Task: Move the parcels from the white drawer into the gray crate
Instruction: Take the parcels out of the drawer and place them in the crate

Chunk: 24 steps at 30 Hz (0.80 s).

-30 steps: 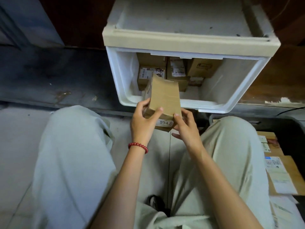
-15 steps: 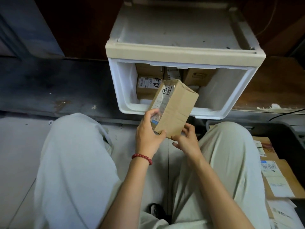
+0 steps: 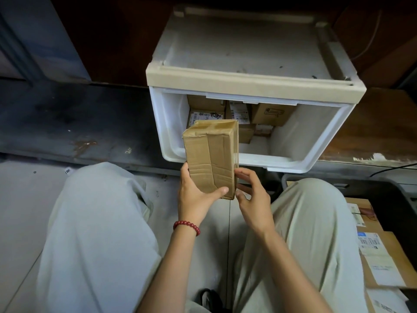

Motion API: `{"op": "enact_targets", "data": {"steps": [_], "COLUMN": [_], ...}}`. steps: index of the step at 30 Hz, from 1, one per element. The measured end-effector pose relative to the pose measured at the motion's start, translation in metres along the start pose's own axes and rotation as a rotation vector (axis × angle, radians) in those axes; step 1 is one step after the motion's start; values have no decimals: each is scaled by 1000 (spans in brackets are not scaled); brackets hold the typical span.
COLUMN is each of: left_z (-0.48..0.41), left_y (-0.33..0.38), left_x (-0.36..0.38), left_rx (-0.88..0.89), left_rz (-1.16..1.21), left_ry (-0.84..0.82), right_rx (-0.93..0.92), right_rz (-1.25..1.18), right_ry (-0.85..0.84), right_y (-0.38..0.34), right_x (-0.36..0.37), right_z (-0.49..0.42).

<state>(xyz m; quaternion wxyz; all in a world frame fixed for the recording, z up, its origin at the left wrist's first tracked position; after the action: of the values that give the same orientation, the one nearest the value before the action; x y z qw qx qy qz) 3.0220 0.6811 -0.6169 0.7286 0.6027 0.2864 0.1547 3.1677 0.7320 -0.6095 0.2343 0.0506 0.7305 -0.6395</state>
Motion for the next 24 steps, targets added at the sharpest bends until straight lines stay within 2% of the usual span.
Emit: {"op": "enact_targets", "data": {"steps": [5, 9, 12, 14, 17, 20, 24], "left_z": [5, 7, 7, 5, 6, 9, 9], "left_y": [4, 6, 8, 12, 18, 20, 22], "left_x": [1, 2, 0, 1, 4, 8, 7], "left_rx": [-38, -33, -31, -37, -43, -22, 15], "left_rz": [11, -119, -124, -73, 7, -14, -94], "left_ry": [27, 76, 112, 84, -5, -69, -73], "right_rx": [-37, -3, -11, 78, 314, 506, 492], "right_rz": [33, 27, -29, -110, -222, -379, -516], "right_ry": [19, -93, -124, -83, 22, -28, -83], "right_y": [1, 8, 5, 1, 7, 8, 5], "right_x": [-1, 5, 10, 7, 2, 2, 3], "right_z": [-3, -4, -3, -4, -9, -6, -2]}}
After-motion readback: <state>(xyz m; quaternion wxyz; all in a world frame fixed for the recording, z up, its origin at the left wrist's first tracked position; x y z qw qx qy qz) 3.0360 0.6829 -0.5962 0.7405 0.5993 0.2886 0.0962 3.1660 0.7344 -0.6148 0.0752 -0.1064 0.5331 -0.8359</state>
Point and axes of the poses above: each hand's wrist, its own z-axis away from the middle knuckle, its own x-axis out of the palm, y = z × x, the point moved 4 cm from there along -z, towards the middle knuckle, and after that the axes turned 3 degrees about z, right-handed, at the moved point
